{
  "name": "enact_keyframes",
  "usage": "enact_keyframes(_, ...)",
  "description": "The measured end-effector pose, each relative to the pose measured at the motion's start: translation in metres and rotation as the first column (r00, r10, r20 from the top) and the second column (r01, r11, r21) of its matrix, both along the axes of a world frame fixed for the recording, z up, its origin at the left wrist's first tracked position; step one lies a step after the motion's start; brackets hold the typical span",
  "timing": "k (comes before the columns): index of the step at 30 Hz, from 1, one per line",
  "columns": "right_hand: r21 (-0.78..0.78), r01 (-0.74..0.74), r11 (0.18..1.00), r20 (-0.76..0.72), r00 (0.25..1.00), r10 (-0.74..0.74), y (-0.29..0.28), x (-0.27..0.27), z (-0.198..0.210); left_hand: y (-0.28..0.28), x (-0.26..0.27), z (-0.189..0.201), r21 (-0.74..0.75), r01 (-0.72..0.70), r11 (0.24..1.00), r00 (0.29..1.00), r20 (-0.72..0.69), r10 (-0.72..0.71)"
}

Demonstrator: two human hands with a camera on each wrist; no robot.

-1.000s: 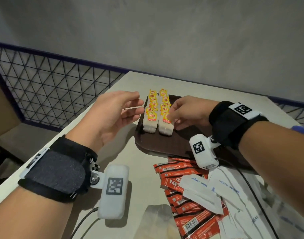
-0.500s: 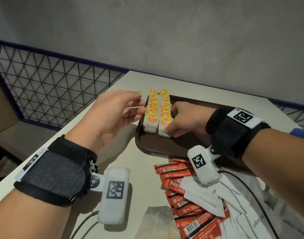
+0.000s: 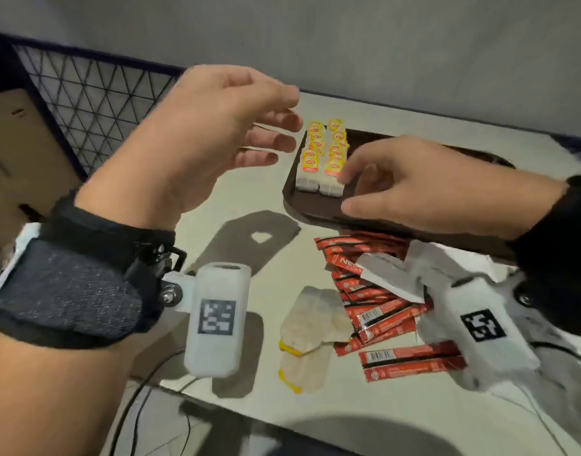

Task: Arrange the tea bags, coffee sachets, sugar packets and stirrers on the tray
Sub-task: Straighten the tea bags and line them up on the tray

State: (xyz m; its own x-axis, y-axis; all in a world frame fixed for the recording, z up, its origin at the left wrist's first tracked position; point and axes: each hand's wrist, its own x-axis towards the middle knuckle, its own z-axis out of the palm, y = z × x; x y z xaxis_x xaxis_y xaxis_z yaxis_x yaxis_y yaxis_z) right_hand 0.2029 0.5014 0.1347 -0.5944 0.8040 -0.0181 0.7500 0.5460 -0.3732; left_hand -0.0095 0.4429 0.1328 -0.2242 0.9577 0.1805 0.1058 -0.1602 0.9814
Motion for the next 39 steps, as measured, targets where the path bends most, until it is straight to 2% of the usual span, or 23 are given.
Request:
enact_keyframes(2,-0.075,-0.106,0.992,0.027,0.994,0.109,-0.048,0.012,-0.005,-0.028,-0.001,0.005,0.002,-0.002,1.0,0.996,-0.087,0.002)
enact_keyframes(5,0.075,-0.162,0.984,0.143,0.978,0.15,-0.091,0.028,-0.028,-0.071,0.005,-0.016,-0.002,-0.031,1.0,0.967,-0.254,0.029)
enact_keyframes(7,0.116,-0.146,0.982,0.111,0.985,0.134,-0.103,0.034,-0.042,-0.099,0.015,-0.043,-0.031,-0.013,0.999,0.914,-0.405,0.0)
enact_keyframes(9,0.086,-0.137,0.987,0.062,0.989,0.132,-0.11,0.038,-0.054,-0.12,0.026,-0.07,-0.068,0.027,0.997,0.854,-0.517,-0.058)
enact_keyframes(11,0.086,-0.11,0.99,0.034,0.994,0.108,-0.119,0.035,-0.065,-0.131,0.034,-0.089,-0.051,0.069,0.996,0.816,-0.572,-0.086)
enact_keyframes(14,0.19,-0.041,0.981,0.021,0.999,0.037,-0.137,0.026,-0.079,-0.131,0.041,-0.104,-0.027,0.075,0.997,0.765,-0.64,-0.075)
enact_keyframes(17,0.28,0.018,0.96,0.003,1.0,-0.02,-0.145,0.021,-0.09,-0.126,0.045,-0.111,-0.072,0.061,0.996,0.723,-0.685,-0.094)
enact_keyframes(25,0.414,0.158,0.897,-0.198,0.977,-0.081,-0.151,0.027,-0.12,-0.119,0.051,-0.117,0.041,-0.053,0.998,0.769,-0.636,0.067)
enact_keyframes(29,0.449,0.213,0.868,-0.307,0.949,-0.074,-0.15,0.03,-0.122,-0.113,0.048,-0.116,0.046,-0.141,0.989,0.877,-0.458,0.146)
enact_keyframes(32,0.396,0.243,0.886,-0.421,0.905,-0.06,-0.145,0.032,-0.126,-0.109,0.044,-0.112,-0.009,-0.147,0.989,0.938,-0.32,0.136)
enact_keyframes(39,0.188,0.323,0.927,-0.668,0.734,-0.12,-0.138,0.036,-0.126,-0.101,0.038,-0.111,-0.026,-0.144,0.989,0.975,-0.172,0.138)
